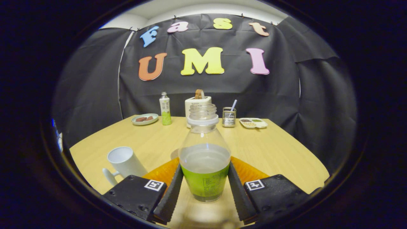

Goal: Take the bottle from table, then pour the juice into the cup, finally place the bottle on the coaster

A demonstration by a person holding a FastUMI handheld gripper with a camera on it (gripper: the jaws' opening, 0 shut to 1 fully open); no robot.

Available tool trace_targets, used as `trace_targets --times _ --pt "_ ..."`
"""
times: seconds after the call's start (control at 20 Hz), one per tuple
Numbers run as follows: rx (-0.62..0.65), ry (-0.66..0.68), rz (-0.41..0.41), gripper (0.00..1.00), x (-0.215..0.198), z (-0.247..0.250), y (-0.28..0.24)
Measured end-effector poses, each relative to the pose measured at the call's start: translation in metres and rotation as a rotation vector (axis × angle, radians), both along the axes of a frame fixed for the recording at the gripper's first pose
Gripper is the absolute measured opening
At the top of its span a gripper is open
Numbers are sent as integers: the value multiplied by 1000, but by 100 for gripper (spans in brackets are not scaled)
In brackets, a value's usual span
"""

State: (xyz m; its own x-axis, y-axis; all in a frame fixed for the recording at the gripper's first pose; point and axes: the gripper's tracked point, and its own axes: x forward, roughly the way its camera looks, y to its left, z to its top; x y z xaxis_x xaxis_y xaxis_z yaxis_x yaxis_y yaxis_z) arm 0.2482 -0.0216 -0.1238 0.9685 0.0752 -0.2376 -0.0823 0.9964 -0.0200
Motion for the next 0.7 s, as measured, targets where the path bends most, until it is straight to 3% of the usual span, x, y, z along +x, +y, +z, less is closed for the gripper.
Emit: trace_targets --times 0.5,0.7 --pt "-201 -16 16 79 6 28 -4" --pt "-345 -66 -26 79 -5 56 -16"
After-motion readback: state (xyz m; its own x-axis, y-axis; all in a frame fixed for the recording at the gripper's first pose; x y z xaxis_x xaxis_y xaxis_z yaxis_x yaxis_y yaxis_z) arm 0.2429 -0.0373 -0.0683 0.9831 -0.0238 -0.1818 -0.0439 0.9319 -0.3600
